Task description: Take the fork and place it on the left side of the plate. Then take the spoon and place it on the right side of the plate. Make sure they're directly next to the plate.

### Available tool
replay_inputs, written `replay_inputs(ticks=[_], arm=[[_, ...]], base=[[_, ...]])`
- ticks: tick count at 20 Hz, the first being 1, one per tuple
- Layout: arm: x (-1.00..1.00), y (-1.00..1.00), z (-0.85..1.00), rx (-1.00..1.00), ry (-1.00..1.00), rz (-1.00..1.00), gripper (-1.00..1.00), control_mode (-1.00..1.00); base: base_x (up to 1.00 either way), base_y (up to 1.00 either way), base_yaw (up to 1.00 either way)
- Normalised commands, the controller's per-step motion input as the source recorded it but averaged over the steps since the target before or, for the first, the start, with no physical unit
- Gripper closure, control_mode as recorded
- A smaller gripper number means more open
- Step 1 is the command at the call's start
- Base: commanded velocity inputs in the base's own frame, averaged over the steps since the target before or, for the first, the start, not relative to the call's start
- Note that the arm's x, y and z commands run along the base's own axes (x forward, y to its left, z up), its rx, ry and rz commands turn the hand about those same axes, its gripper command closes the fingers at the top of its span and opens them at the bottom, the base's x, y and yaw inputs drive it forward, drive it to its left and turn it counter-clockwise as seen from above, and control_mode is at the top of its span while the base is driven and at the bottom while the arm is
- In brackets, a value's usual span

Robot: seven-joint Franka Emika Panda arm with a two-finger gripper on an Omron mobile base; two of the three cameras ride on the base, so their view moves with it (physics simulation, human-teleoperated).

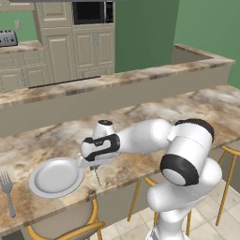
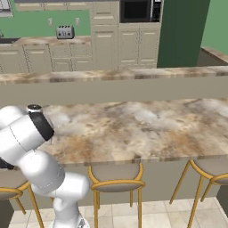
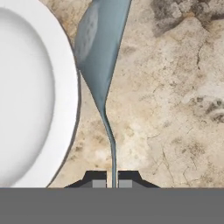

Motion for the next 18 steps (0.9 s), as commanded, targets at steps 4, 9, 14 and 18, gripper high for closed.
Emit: replay_inputs(ticks=[4, 9, 14, 18], arm=[[0.16, 0.00, -0.19, 0.00, 0.00, -0.05, 1.00, -1.00], [0.28, 0.00, -0.17, 0.00, 0.00, 0.00, 1.00, -1.00], [0.28, 0.00, -0.10, 0.00, 0.00, 0.00, 1.00, -1.00], [0.28, 0.00, -0.14, 0.00, 0.00, 0.00, 1.00, -1.00]], base=[[0.00, 0.00, 0.00], [0.00, 0.00, 0.00], [0.00, 0.00, 0.00], [0.00, 0.00, 0.00]])
